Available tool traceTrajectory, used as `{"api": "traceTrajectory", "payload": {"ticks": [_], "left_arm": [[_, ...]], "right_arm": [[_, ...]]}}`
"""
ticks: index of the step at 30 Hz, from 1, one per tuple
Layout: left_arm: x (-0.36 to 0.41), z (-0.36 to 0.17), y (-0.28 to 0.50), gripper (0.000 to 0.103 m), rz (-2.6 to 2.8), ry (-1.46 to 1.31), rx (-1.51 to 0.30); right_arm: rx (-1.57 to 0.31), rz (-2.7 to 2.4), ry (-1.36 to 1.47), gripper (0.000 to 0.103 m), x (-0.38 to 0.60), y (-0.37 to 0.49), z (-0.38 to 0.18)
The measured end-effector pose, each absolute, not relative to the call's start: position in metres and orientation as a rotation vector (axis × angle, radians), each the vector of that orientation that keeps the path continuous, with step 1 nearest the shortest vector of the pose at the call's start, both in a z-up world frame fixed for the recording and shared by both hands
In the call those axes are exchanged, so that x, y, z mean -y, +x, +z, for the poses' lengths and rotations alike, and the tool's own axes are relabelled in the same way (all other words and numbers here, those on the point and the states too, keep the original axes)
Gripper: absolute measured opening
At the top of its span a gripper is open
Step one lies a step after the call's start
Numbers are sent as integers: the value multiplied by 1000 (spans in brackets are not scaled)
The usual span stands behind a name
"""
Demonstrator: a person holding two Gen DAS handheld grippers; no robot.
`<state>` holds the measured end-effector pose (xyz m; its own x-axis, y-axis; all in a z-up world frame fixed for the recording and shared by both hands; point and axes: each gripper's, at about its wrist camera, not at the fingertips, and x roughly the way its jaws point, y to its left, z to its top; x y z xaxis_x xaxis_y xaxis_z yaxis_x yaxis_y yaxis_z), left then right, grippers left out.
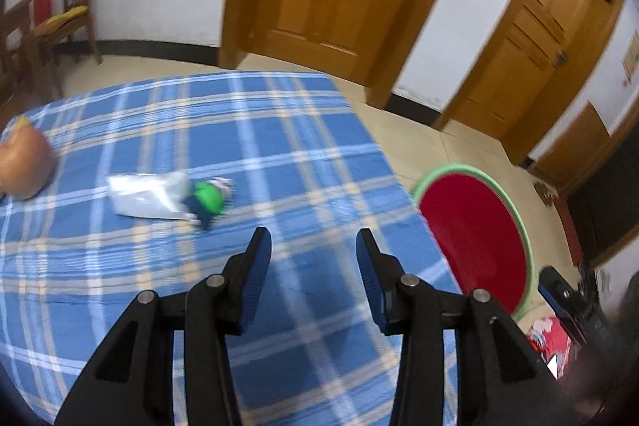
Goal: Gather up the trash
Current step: 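Move the left tool toward the clear plastic bag on the table, then close the left tool on the clear plastic bag while the right tool approaches the green toy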
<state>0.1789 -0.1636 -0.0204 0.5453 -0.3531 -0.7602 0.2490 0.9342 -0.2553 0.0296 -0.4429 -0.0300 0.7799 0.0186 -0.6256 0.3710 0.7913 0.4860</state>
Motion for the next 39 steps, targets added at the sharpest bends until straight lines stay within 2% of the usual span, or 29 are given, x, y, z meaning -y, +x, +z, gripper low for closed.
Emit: {"api": "traceTrajectory", "payload": {"ticks": [17, 21, 31, 37, 39], "left_arm": [[89, -46, 219, 45, -131, -280, -956], [83, -54, 231, 54, -88, -296, -964], [88, -66, 258, 56, -60, -314, -983], [87, -66, 268, 61, -55, -339, -968], [86, -64, 270, 67, -51, -355, -947]], "right_arm": [[-694, -163, 601, 50, 418, 46, -33], [-690, -157, 594, 50, 416, 51, -31], [-706, -140, 575, 50, 411, 62, -34], [-716, -144, 578, 50, 412, 66, -38], [-718, -143, 577, 50, 412, 66, -39]]}}
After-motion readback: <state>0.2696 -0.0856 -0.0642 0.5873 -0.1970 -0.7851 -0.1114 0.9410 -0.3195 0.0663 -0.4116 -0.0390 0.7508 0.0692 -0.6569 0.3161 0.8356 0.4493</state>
